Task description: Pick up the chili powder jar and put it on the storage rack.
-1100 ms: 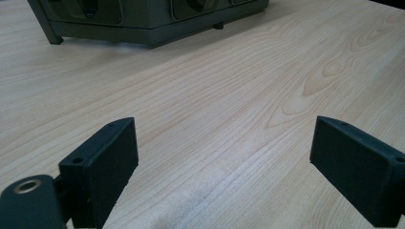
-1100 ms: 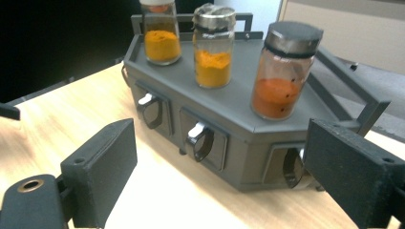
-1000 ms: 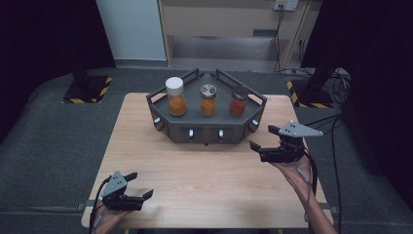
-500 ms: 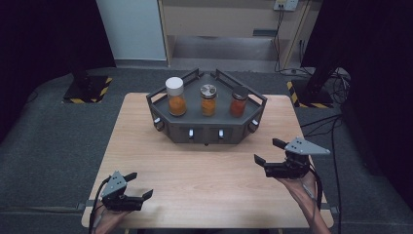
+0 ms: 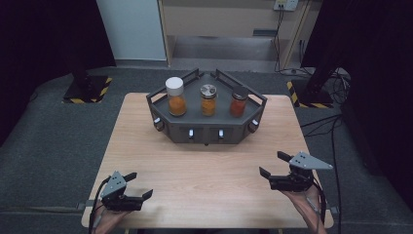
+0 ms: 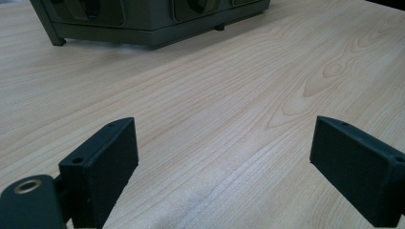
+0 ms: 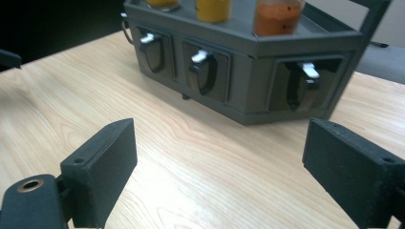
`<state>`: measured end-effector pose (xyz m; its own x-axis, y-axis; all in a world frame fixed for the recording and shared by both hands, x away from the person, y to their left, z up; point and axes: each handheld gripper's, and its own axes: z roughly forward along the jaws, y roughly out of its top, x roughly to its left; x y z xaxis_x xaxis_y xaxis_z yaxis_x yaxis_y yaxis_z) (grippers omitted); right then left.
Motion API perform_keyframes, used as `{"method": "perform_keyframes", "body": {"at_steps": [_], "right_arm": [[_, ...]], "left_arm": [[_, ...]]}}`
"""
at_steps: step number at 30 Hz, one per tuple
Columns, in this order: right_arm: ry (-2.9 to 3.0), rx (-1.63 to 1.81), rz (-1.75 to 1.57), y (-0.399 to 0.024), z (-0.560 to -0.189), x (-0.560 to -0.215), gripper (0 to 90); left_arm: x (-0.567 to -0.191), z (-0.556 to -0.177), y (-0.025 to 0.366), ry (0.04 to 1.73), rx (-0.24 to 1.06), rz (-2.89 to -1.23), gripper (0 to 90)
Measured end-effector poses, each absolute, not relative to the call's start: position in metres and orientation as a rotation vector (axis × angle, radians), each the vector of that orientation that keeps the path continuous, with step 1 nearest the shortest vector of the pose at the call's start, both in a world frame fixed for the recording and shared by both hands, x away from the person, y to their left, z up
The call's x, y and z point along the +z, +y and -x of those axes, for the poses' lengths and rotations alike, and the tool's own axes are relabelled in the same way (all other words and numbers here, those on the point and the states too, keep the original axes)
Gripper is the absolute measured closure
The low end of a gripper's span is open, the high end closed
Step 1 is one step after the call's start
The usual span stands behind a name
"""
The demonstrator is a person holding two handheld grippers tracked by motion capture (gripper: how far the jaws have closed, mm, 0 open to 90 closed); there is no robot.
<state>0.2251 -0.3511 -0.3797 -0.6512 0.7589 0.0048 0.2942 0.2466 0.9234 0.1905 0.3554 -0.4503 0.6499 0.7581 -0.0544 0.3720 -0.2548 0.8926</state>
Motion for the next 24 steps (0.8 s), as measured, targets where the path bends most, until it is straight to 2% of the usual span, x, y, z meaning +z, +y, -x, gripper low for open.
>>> {"method": "perform_keyframes", "body": {"at_steps": [24], "right_arm": [[2.112,1.277,-1.047,-0.368,-0.202,-0.418,11.4]], "left_arm": [[-0.451,-0.191,0.356,0.896,0.479,-1.863,8.1]]}}
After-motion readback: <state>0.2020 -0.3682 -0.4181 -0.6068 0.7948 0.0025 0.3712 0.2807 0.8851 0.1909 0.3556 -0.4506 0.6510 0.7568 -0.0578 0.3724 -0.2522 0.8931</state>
